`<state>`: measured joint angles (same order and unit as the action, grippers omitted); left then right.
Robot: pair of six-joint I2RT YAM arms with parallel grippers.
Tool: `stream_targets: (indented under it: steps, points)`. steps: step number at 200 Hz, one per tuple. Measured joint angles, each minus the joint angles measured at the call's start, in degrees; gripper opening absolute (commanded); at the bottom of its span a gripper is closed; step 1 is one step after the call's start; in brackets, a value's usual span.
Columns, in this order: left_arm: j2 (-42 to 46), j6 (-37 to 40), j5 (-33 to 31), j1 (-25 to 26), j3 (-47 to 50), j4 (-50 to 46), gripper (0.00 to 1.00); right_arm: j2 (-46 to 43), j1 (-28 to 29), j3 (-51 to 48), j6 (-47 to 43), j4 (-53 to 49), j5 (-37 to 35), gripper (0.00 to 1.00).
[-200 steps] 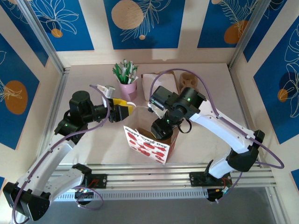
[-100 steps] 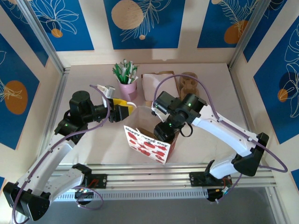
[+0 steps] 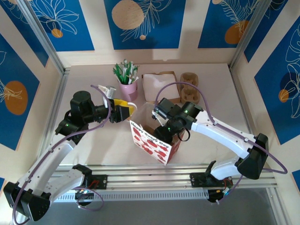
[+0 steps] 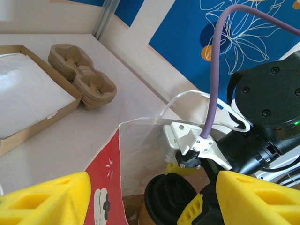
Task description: Pack the takeout coffee
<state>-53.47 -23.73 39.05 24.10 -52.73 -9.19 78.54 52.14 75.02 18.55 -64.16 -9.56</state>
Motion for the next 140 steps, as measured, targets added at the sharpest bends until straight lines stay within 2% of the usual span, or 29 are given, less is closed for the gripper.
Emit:
stream_targets:
  steps: [140]
  points:
    - [-0.22,0.0,0.46,0.0,0.0,0.0,0.71,0.52,-2.25,-6.38,-0.04,5.64,1.68,0.42]
